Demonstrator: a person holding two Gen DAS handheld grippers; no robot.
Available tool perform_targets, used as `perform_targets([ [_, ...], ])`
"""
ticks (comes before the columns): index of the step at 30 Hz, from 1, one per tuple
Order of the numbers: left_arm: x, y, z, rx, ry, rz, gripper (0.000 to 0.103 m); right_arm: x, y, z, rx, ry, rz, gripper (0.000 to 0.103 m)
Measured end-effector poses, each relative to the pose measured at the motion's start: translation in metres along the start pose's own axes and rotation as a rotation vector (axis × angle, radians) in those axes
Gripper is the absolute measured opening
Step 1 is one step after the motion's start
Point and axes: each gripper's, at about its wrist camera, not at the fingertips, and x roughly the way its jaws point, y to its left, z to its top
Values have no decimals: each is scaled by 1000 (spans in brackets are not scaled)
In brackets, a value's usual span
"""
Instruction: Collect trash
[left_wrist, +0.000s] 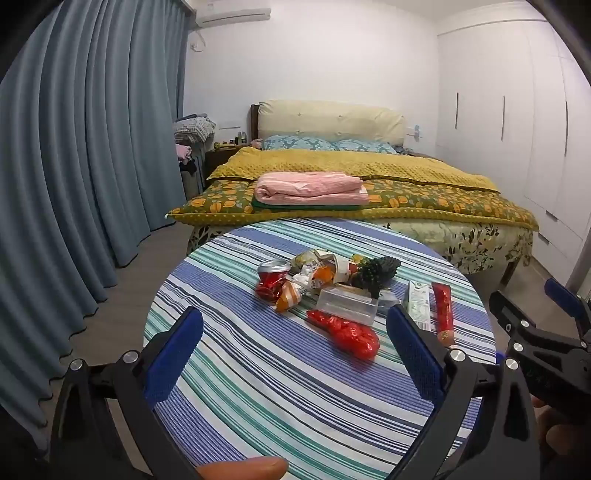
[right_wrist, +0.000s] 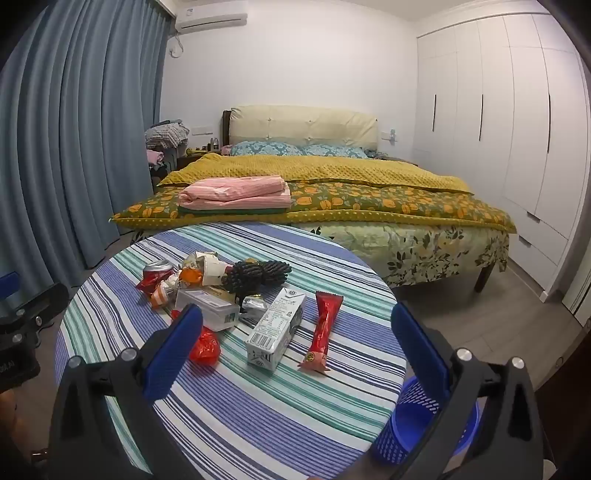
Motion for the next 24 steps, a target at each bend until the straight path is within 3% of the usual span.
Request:
perform_targets([
  [24,-13,-13,-4,2,-3,-11,98,0,0,0,3,-7,2,98],
])
